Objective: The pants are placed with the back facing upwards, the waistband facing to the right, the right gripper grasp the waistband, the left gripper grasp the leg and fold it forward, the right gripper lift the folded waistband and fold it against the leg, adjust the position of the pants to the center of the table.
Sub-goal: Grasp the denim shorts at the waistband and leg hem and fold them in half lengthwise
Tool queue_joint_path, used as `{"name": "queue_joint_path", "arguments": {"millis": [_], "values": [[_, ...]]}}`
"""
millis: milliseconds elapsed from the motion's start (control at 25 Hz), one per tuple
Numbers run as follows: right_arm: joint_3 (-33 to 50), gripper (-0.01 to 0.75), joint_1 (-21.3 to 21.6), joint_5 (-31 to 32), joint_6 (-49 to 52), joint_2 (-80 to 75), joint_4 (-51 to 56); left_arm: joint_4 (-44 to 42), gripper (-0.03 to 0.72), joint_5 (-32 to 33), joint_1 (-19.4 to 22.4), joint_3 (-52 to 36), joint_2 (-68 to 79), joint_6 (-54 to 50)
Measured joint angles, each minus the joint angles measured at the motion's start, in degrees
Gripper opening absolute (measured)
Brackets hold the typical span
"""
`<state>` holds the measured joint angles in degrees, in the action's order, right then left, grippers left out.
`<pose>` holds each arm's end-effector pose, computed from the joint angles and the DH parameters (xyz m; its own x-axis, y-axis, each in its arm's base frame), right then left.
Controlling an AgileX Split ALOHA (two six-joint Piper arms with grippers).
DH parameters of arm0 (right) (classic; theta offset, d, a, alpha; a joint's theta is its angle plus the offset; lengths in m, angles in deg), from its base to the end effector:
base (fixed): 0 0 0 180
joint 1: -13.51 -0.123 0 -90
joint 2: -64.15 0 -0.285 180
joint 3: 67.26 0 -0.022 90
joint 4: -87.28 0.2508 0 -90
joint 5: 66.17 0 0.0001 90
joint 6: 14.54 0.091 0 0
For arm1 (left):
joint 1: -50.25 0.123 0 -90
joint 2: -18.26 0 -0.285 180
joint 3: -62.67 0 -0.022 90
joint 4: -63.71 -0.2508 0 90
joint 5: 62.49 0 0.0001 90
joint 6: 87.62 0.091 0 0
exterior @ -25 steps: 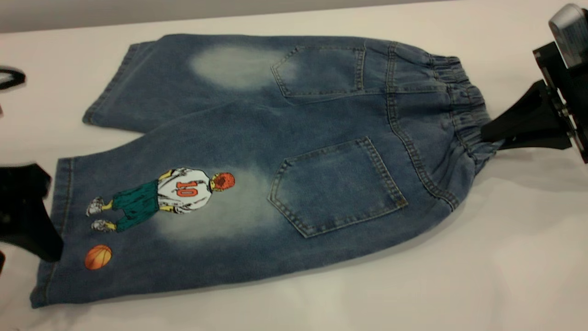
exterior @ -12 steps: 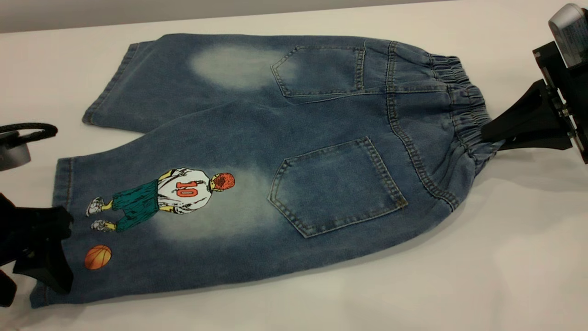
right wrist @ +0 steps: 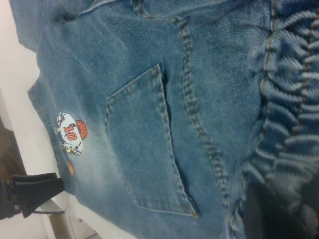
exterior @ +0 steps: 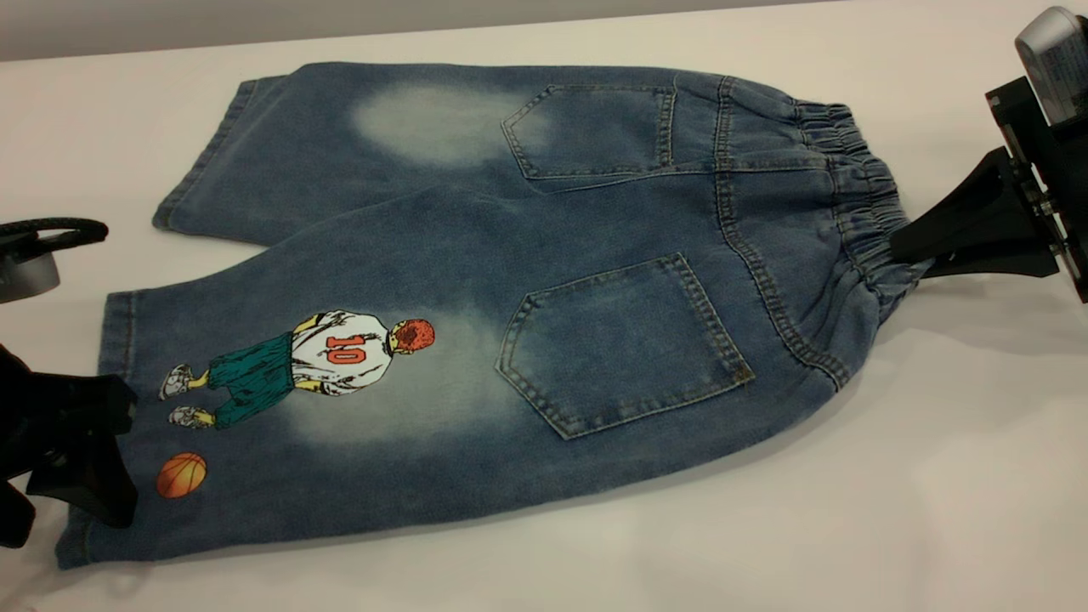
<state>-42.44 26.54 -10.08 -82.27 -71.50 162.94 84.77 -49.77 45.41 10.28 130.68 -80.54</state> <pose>0.3163 0.0020 0.0392 -0.9792 0.2016 -0.0208 0.1035 0.5858 0.8038 0.1994 -0.0241 0.0596 -0.9880 -0.1500 -0.0374 -0.1462 0.9851 -0.0902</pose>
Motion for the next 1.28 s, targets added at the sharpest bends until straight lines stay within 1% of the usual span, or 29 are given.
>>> {"name": "queue_joint_path", "arguments": {"millis": [560,680,880,1040,1120,1200,1280], "values": [[0.0,0.024,0.0,0.0,-0.1,0.0,0.0,1.7,0.498,0.0,-0.1,0.5,1.8,0.3],[0.0,0.024,0.0,0.0,-0.1,0.0,0.0,1.7,0.498,0.2,-1.6,1.7,2.8,2.5],[0.0,0.024,0.0,0.4,-0.1,0.0,-0.1,2.2,0.498,1.0,-5.2,3.9,4.3,2.6],[0.0,0.024,0.1,0.5,-0.1,0.0,-0.2,2.3,0.495,2.0,-5.3,4.4,4.3,2.5],[0.0,0.024,0.1,0.6,-0.2,0.0,-0.2,2.9,0.474,2.1,-5.3,4.4,4.3,2.5],[0.0,0.024,0.1,0.6,-0.2,0.0,-0.2,3.0,0.428,2.1,-5.3,4.4,4.3,2.5],[0.0,0.024,0.1,0.6,-0.2,0.0,-0.2,3.0,0.347,2.1,-5.3,4.4,4.3,2.5]]}}
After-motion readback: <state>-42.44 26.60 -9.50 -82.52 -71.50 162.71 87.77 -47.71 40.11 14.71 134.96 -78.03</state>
